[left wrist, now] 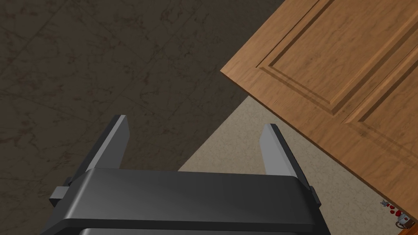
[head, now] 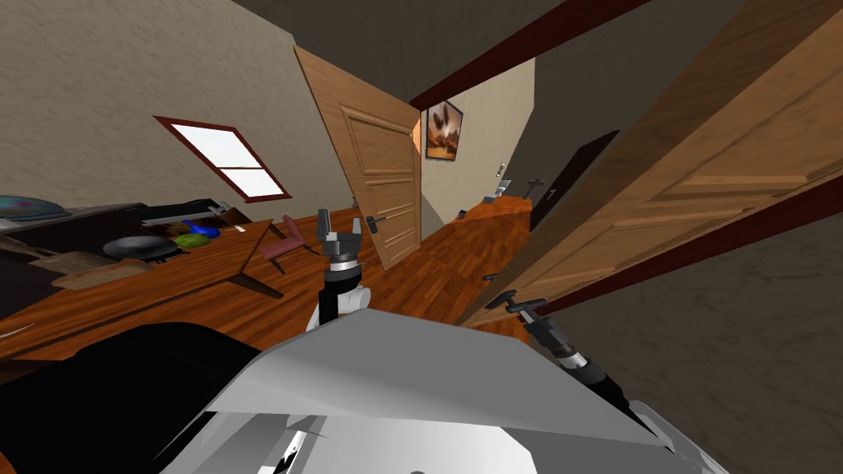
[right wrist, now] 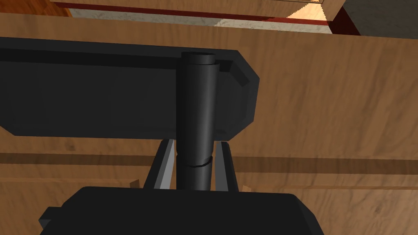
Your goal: Pull the door open
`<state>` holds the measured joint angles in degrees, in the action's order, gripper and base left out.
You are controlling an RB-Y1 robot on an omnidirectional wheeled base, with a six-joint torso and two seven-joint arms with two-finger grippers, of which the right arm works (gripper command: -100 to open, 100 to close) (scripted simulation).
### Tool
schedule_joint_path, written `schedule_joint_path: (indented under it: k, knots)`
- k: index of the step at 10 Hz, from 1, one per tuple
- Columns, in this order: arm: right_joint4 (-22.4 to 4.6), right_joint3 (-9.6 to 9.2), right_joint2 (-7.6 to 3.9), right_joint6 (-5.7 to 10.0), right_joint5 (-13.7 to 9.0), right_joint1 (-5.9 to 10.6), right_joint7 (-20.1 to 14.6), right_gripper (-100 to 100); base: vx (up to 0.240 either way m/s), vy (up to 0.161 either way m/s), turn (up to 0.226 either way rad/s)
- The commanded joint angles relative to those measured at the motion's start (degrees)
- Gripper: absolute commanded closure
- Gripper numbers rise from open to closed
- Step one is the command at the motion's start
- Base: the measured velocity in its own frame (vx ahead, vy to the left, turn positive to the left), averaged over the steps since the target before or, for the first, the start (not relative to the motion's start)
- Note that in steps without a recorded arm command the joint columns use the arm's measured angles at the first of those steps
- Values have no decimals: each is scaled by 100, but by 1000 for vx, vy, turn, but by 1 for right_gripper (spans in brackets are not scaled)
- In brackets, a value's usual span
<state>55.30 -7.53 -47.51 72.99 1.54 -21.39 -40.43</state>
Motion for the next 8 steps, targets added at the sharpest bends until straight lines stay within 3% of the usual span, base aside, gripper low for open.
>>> schedule_joint_path:
  k: [1,8]
  knots:
    - [-85,-43,76,169,50,43,-2,100,33,113,103]
    - [-565,12,191,605,116,185,-14,100,52,62,85]
